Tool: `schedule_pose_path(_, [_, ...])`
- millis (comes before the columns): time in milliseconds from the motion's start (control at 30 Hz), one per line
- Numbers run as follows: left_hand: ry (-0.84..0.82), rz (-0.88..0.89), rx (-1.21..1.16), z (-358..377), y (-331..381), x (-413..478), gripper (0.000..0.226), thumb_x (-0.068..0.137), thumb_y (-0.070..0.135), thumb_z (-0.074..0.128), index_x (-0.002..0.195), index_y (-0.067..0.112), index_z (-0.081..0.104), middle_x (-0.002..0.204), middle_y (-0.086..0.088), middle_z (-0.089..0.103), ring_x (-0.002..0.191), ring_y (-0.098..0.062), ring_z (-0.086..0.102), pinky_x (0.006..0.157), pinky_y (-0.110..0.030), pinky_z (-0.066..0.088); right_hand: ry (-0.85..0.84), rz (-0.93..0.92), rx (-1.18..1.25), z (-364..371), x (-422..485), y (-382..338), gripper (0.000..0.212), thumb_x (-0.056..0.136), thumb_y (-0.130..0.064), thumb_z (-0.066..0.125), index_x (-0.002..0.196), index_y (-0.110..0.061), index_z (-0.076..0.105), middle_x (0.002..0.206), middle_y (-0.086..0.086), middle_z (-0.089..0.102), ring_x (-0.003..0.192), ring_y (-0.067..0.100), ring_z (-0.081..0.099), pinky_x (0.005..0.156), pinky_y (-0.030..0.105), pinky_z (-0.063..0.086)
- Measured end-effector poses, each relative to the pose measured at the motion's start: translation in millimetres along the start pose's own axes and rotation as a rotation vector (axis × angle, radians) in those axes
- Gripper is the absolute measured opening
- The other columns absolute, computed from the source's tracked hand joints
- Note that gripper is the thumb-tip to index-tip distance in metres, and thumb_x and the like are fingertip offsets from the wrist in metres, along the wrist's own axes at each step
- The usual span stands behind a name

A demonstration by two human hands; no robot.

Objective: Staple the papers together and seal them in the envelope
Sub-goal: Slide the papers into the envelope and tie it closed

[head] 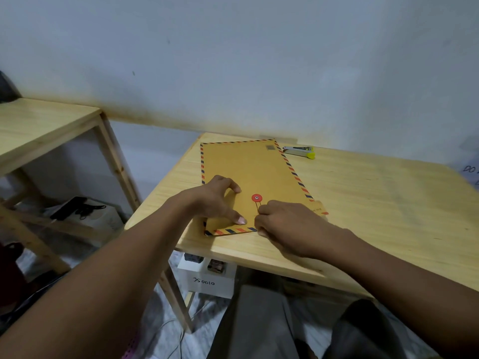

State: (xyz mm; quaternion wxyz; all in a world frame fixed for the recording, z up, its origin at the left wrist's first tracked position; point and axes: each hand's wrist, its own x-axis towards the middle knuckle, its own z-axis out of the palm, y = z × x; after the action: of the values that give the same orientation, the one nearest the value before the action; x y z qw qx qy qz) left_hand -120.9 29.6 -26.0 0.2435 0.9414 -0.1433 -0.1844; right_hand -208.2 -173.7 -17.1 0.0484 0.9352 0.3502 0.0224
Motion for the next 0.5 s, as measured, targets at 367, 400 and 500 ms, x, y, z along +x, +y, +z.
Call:
schedule_pose_path(367, [0.010,0.046,-0.048,0,-2,-5,0.091,0.067,0.047,0.090,0.144,0.030,0.044,0.157,0.007,0.027,0.141,-0.023,0.035,0.111,-0.042,0.041,-0.061,0.239,0.447,-5,62,41,0.014,0.092,-0.027,0.069,0.099,-0.017,0.075,0.091,-0.006,0.063,0.085,0.012,0.057,0.068,0.029,0.046])
schedule_pose_path(400, [0.007,0.043,-0.058,0,-2,-5,0.090,0.068,0.047,0.090,0.144,0.030,0.044,0.157,0.007,0.026,0.141,-0.024,0.034,0.111,-0.043,0.041,-0.024,0.276,0.458,-4,65,46,0.013,0.091,-0.027,0.071,0.097,-0.018,0.075,0.091,-0.006,0.064,0.086,0.013,0.057,0.068,0.029,0.046])
schedule_pose_path(500, [0.024,0.048,-0.087,1,-3,-8,0.085,0.069,0.043,0.090,0.141,0.031,0.046,0.155,0.007,0.029,0.139,-0.023,0.036,0.109,-0.041,0.042,0.124,0.380,0.377,5,66,58,0.012,0.091,-0.032,0.069,0.096,-0.022,0.074,0.094,-0.003,0.065,0.093,0.019,0.057,0.075,0.036,0.048])
